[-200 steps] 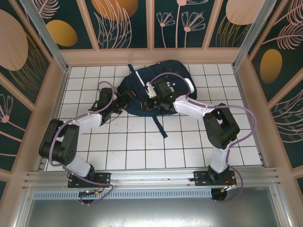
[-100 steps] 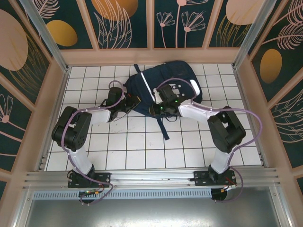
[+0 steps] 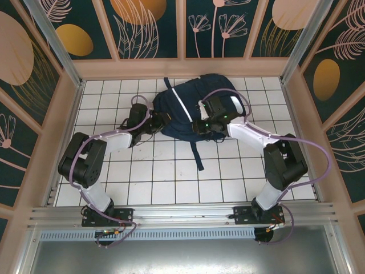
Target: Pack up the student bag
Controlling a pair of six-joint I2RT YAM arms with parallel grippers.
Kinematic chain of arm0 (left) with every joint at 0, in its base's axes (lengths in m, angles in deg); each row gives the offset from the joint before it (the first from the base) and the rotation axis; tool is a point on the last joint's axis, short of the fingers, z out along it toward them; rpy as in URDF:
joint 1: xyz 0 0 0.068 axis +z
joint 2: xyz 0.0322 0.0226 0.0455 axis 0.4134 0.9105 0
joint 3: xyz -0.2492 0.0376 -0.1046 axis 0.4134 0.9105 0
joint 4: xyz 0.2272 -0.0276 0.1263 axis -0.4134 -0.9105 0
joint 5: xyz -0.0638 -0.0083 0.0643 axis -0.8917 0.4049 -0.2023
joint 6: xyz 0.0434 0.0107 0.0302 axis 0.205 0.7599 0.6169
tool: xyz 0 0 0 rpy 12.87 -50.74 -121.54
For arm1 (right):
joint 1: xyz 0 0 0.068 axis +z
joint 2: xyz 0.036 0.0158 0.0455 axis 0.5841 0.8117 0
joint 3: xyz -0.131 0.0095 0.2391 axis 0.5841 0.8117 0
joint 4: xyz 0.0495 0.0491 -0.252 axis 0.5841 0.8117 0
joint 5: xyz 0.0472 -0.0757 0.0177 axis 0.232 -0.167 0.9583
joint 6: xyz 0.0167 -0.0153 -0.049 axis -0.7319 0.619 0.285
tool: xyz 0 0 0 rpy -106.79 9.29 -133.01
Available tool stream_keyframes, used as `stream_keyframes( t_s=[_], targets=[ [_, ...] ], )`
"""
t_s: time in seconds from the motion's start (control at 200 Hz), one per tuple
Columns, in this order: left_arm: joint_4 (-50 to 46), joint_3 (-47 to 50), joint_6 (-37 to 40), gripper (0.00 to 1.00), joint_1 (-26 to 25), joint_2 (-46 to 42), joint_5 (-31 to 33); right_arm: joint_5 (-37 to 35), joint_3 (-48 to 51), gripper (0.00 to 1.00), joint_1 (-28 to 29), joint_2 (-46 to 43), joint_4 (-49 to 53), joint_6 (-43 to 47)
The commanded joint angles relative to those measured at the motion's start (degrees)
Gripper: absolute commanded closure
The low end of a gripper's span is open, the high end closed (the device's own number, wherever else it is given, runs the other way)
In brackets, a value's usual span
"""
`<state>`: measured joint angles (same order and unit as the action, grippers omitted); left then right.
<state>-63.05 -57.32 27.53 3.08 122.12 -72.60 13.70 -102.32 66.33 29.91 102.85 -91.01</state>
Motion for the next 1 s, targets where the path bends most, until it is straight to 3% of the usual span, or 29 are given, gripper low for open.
stream_keyframes(
  t_s=[0.0,0.02,0.03,0.045,0.155,0.295,0.395,0.545,0.6,0.725,0.846,0.931,0.996],
  targets=[
    [-7.09,-3.16,6.73,0.01,3.16,-4.28,10.49,-2.82,2.38,0.19,-4.2,-5.52,-3.09,1.61],
    [-8.76,-3.65,7.91,0.01,3.31,-4.84,11.84,-3.3,3.24,0.14,-4.68,-6.13,-3.99,1.74],
    [-9.55,-3.78,8.41,0.01,3.41,-5.14,12.45,-3.66,3.66,0.04,-4.97,-6.47,-4.47,1.82],
    [-10.66,-4.09,9.21,0.01,3.56,-5.62,13.36,-4.22,4.32,0.02,-5.46,-6.93,-5.13,1.85],
    [-18.04,-4.76,15.94,0.01,4.66,-10.45,22.54,-9.85,9.98,0.01,-10.47,-10.79,-10.7,2.78],
    [-22.75,-0.59,24.83,0.01,4.9,-18.59,46.52,-22.02,22.5,0.01,-18.24,-14.63,-27.8,6.81],
    [-18.17,7.08,30.75,0.01,5.06,-24.3,61.05,-22.96,31.27,0.01,-23.55,-14.87,-41.86,10.03],
    [0.04,22.34,37.78,0.01,5.39,-28.38,73.24,-19.75,43.66,0.01,-27.46,-12.89,-67.83,12.02],
    [-0.79,22.12,37.8,0.01,5.8,-28.95,74.68,-19.12,46.87,0.01,-27.76,-11.01,-76.99,13.31],
    [13.06,27.07,44.54,0.01,6.33,-27.61,75.43,-19.69,47.36,0.02,-28.48,-8.53,-79.22,12.02],
    [26.2,30.82,49.4,0.01,7.79,-22.18,70.29,-14.4,50.15,0.03,-31.16,-8.83,-83.63,10.51],
    [31.34,30.34,50.28,0.01,8.39,-17.48,69.33,-10.57,54.15,0.01,-32.81,-6.03,-94.11,10.14],
    [34.8,30.17,52.18,0.01,8.99,-15.97,65.25,-10.84,53.12,0.01,-32.7,-6.93,-90.49,9.88]
  ],
)
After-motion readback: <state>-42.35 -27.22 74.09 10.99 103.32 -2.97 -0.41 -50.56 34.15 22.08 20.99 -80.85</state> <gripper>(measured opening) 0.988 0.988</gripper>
